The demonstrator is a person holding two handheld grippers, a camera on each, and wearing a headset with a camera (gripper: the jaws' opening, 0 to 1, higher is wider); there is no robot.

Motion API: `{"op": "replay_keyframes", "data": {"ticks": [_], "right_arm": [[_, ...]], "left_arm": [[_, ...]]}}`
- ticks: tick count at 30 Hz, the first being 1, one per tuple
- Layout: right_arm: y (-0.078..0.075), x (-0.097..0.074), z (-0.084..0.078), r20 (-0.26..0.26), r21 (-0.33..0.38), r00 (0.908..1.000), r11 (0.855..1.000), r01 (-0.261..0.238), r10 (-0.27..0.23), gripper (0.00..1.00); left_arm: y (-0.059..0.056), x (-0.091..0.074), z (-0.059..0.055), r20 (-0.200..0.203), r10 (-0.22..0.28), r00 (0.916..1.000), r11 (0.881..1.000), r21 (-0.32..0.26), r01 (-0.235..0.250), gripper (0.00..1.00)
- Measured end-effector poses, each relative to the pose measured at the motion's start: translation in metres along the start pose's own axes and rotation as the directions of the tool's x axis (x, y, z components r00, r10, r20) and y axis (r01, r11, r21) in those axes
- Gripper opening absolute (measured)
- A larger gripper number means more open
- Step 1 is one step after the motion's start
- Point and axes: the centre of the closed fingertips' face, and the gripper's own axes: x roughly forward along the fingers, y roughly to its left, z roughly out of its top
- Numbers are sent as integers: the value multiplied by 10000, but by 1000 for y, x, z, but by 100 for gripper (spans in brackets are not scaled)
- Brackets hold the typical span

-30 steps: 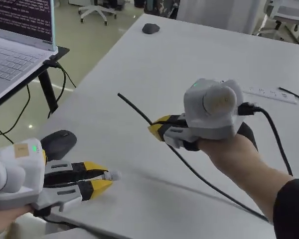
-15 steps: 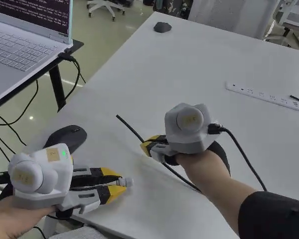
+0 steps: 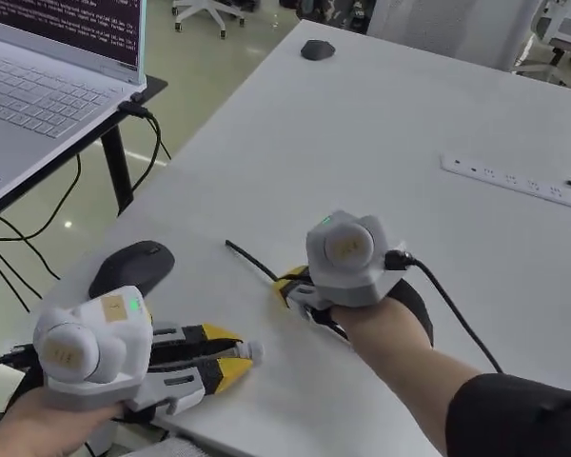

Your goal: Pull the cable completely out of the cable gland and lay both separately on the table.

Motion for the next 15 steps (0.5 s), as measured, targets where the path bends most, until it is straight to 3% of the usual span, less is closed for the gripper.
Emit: {"op": "replay_keyframes", "data": {"ticks": [4,6,9,15], "right_arm": [[-3,0,-3,-120,-206,9999,9998,29,-31,4],[-3,0,-3,-148,-385,9999,9993,28,-33,7],[-3,0,-4,-177,-360,9998,9993,-42,35,11],[-2,-1,-4,-172,-347,9998,9994,-66,60,29]], "left_arm": [[-1,2,-5,-231,156,9996,9993,354,-148,22],[-7,3,-4,-144,-141,9998,9998,145,143,30],[-6,5,-4,-111,-45,9999,9998,171,47,34],[-5,8,-3,-120,35,9999,9999,108,-34,51]]}}
